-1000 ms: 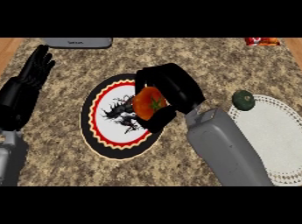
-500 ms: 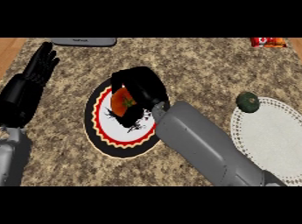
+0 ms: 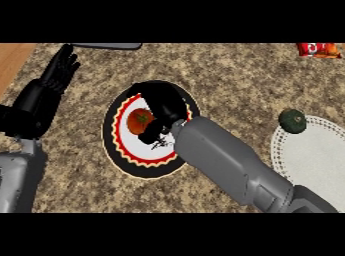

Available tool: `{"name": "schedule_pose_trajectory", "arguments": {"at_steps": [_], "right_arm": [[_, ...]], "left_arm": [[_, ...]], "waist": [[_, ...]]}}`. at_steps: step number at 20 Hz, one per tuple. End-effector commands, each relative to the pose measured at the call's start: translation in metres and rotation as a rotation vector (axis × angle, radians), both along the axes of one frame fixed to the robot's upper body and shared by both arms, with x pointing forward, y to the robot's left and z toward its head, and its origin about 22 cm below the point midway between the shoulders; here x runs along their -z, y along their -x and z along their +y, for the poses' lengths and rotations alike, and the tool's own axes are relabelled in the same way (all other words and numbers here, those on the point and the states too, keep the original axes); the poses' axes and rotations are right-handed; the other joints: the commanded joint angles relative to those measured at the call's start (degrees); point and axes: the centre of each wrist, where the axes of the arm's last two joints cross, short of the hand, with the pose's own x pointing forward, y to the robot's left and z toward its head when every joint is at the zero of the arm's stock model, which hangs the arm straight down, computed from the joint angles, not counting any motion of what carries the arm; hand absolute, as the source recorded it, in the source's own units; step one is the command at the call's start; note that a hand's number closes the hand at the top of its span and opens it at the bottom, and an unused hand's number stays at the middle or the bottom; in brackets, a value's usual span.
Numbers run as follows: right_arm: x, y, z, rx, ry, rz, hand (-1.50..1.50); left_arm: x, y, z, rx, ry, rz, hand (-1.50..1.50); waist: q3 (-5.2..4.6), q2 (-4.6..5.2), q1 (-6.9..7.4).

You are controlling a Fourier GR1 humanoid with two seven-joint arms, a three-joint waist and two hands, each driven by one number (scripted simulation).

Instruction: Pick the tomato from the placemat and place it in the plate

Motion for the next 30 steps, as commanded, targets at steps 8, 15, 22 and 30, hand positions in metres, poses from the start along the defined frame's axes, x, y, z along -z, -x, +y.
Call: {"name": "schedule_pose_trajectory", "arguments": {"at_steps": [8,15,22,30], "right_arm": [[-0.013,-0.003,0.005,0.03,-0.351,0.033,-1.5],[-0.009,-0.023,-0.018,0.064,-0.593,0.101,-1.5],[-0.006,-0.049,-0.055,0.119,-0.688,0.12,-1.5],[0.017,-0.071,-0.168,0.081,-0.711,0.097,-1.5]], "left_arm": [[-0.001,-0.006,-0.004,0.007,-0.011,-0.004,0.0],[0.003,0.004,0.015,-0.034,-0.004,0.0,0.0],[0.006,0.012,0.022,-0.069,0.007,0.036,0.0],[0.013,0.011,0.027,-0.07,-0.002,0.019,0.0]], "waist": [[0.05,0.22,1.01],[0.06,-0.24,-1.52],[0.05,-0.81,-3.75],[0.05,-0.66,-3.9]]}}
